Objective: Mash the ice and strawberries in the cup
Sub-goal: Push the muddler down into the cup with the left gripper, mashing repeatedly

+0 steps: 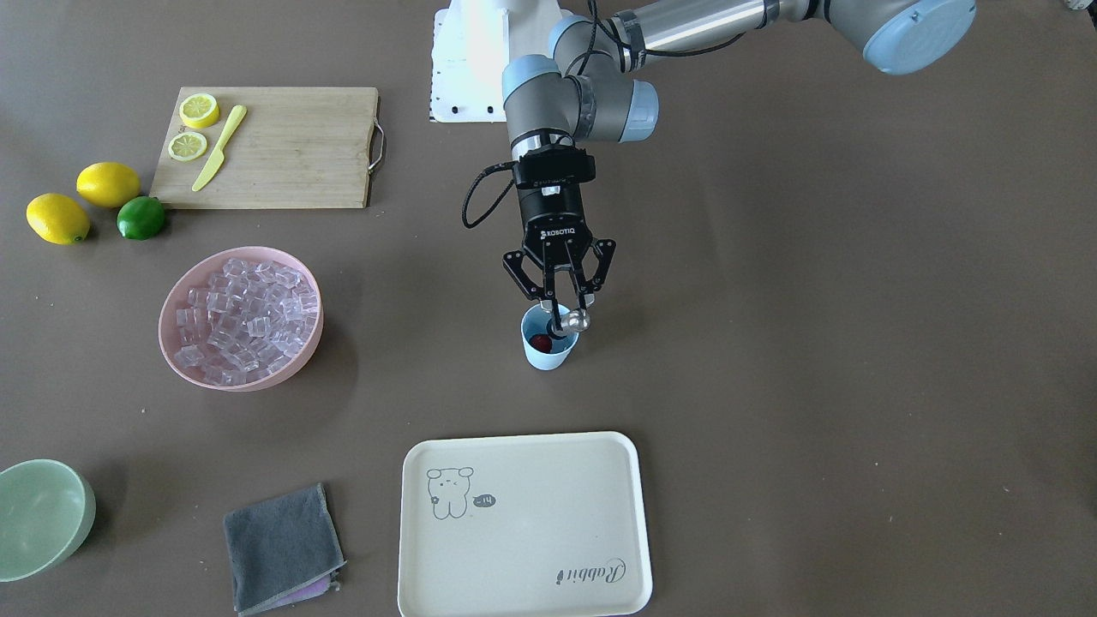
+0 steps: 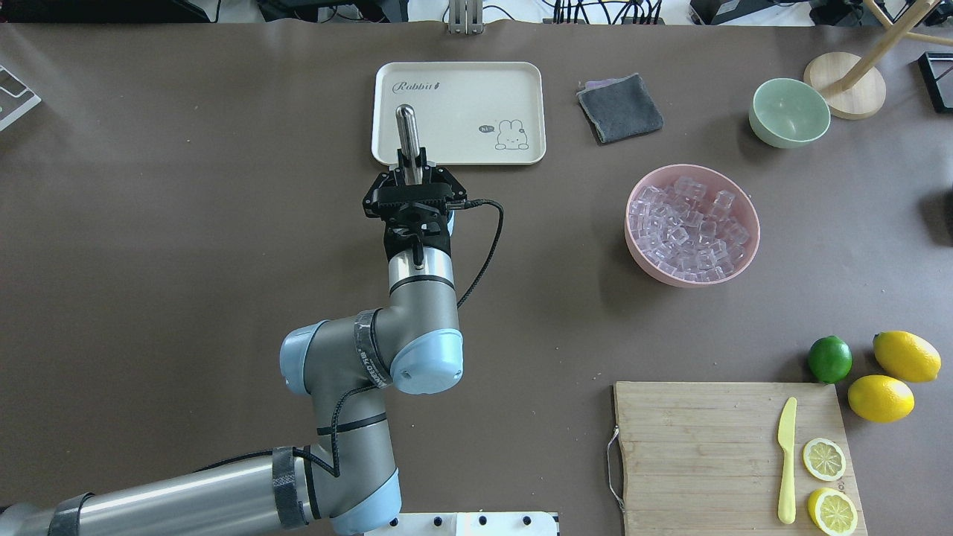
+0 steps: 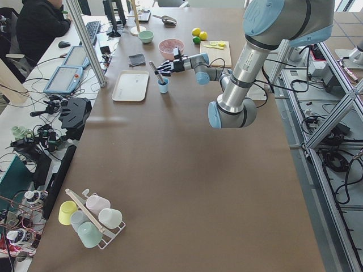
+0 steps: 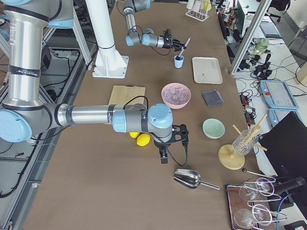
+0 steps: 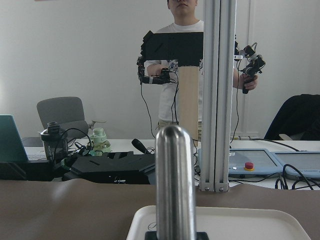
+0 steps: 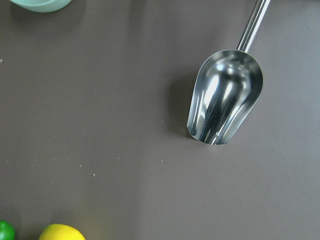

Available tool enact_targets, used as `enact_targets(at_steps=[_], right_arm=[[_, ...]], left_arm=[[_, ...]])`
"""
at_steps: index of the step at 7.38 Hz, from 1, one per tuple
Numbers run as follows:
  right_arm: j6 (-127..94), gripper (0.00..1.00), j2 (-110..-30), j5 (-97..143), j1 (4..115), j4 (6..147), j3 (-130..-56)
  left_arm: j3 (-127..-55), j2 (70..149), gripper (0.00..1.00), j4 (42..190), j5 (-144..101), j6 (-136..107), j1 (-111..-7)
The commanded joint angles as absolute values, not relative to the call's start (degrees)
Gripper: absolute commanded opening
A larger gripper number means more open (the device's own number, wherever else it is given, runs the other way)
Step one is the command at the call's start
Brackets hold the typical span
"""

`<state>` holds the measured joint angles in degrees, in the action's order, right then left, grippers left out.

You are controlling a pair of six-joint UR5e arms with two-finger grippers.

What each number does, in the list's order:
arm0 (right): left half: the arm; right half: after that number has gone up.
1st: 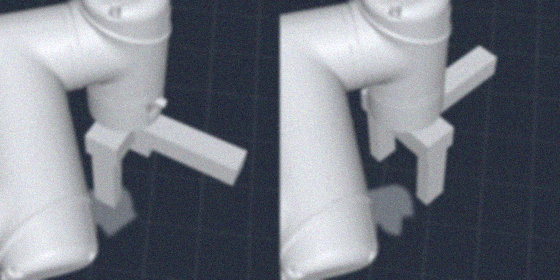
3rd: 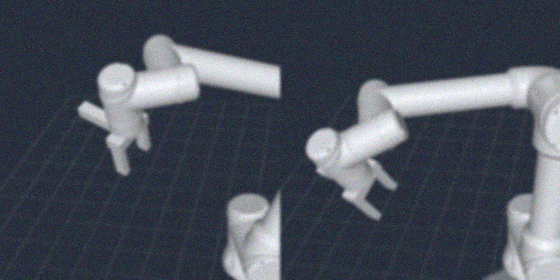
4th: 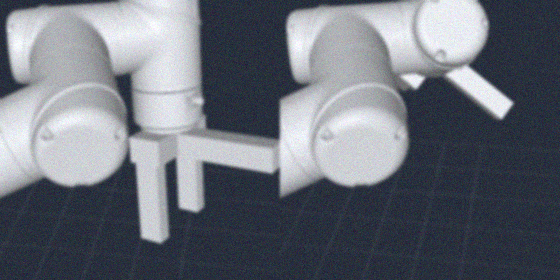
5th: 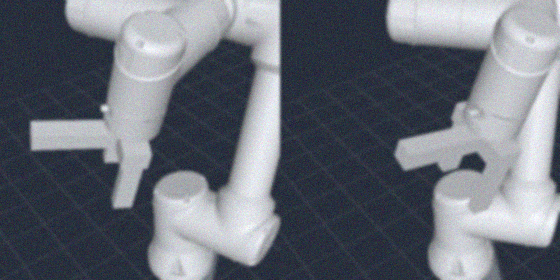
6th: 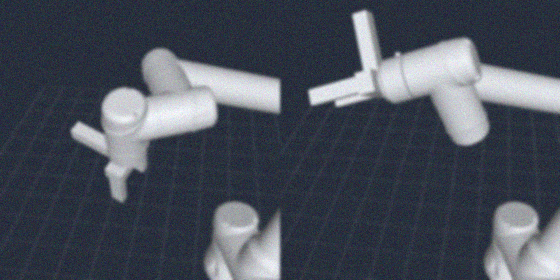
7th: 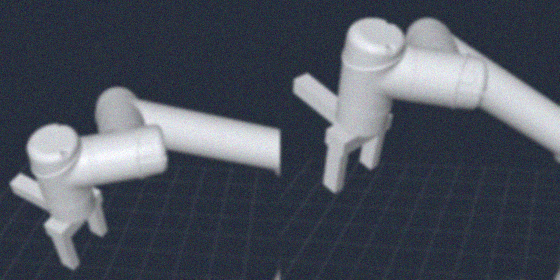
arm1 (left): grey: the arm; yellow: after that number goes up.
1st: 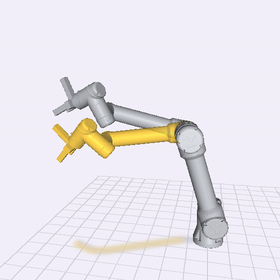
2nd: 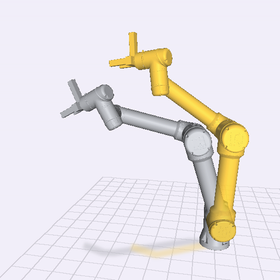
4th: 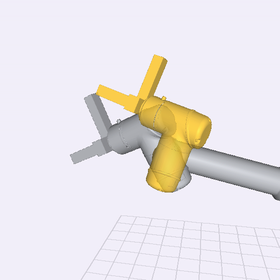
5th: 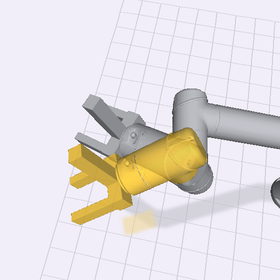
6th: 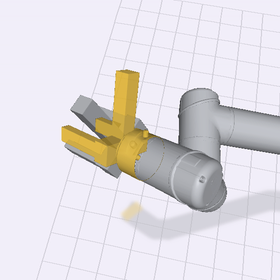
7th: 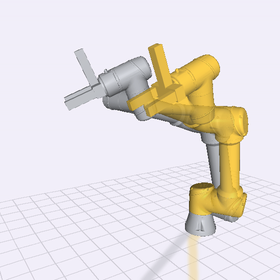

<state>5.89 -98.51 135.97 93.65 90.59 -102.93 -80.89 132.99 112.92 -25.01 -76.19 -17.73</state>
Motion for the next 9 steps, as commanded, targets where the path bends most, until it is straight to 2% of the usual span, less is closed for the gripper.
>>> enact_targets(at_steps=[1, 4, 9], right_arm=[[5.89, 0.99, -98.79, 135.97, 93.69, 90.53, -103.01], [5.89, 0.99, -98.79, 135.97, 93.60, 90.53, -103.01], [5.89, 0.99, -99.05, 135.97, 93.60, 90.53, -102.92]], left_arm=[[-81.47, 133.50, 0.24, 112.85, -25.14, -75.77, -17.58], [-82.35, 137.37, 0.24, 112.41, -25.22, -70.84, -19.42], [-79.19, 134.66, 0.24, 113.12, -25.14, -74.59, -18.90]])
